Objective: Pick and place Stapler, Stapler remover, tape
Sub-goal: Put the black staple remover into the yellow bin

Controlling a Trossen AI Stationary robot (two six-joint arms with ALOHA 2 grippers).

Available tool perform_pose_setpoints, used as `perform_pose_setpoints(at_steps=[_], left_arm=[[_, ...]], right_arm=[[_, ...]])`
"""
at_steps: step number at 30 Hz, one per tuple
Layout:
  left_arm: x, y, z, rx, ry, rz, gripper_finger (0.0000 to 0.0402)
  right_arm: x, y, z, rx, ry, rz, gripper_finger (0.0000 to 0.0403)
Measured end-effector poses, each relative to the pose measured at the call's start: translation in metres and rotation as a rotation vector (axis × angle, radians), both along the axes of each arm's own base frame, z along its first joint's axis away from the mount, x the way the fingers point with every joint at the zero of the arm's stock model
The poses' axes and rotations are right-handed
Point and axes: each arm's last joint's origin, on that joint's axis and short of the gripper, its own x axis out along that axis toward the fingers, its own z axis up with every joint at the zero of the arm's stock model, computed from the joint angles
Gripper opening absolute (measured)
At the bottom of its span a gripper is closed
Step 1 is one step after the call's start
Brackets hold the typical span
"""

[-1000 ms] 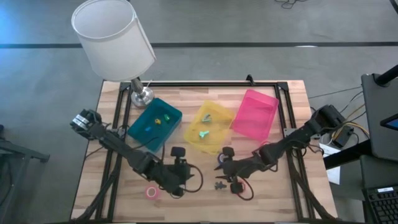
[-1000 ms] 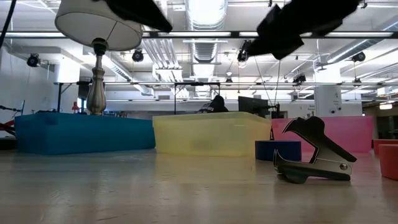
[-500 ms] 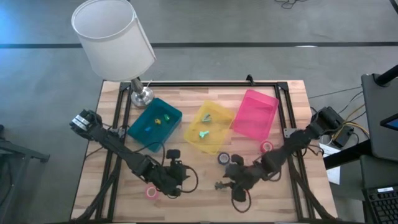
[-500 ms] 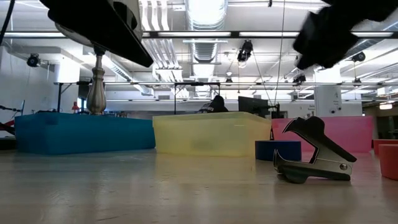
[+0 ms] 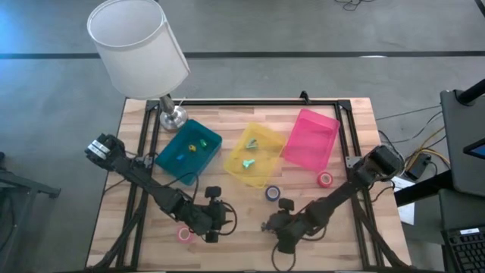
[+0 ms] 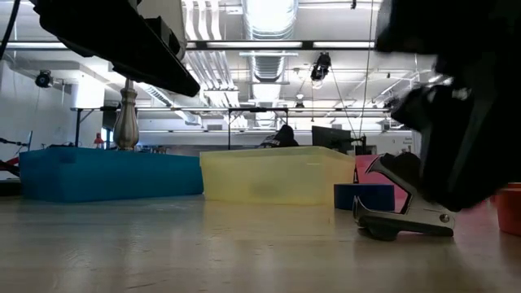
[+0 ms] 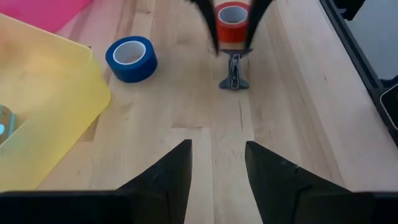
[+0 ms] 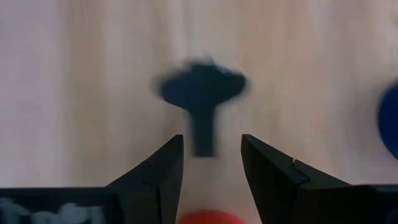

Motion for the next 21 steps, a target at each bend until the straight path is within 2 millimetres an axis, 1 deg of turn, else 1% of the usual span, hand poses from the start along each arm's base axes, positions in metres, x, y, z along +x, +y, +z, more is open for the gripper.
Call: perform_pose_setpoints(at_steps=[2, 4, 7, 11, 13, 16, 19, 21], left_arm=[[0.000, 0.000, 0.000, -0.001, -0.003, -0.001, 0.0152], [0.000, 0.000, 0.000, 0.006, -0.002, -0.005, 0.0152], [0.000, 0.001, 0.000, 0.011, -0.003, -0.001, 0.0153], [0.000, 0.002, 0.000, 0.021, -0.011, 0.016, 0.0154], [0.001, 0.002, 0.000, 0.024, -0.018, 0.024, 0.0154], [0.001, 0.002, 0.000, 0.024, -0.020, 0.023, 0.0152], [0.001, 0.002, 0.000, 0.024, -0.019, 0.023, 0.0152], [0.001, 0.002, 0.000, 0.025, -0.019, 0.023, 0.0153]], right_arm=[[0.004, -0.001, -0.005, -0.019, 0.026, -0.013, 0.0153], [0.009, 0.000, -0.005, -0.021, 0.019, -0.006, 0.0151], [0.018, 0.004, -0.006, -0.030, 0.006, 0.015, 0.0147], [0.026, 0.008, -0.013, -0.078, 0.008, 0.055, 0.0135], [0.028, 0.011, -0.017, -0.092, 0.020, 0.085, 0.0123], [0.029, 0.012, -0.024, -0.102, 0.040, 0.110, 0.0094], [0.029, 0.012, -0.021, -0.107, 0.057, 0.114, 0.0059], [0.028, 0.011, -0.015, -0.104, 0.061, 0.114, 0.0041]])
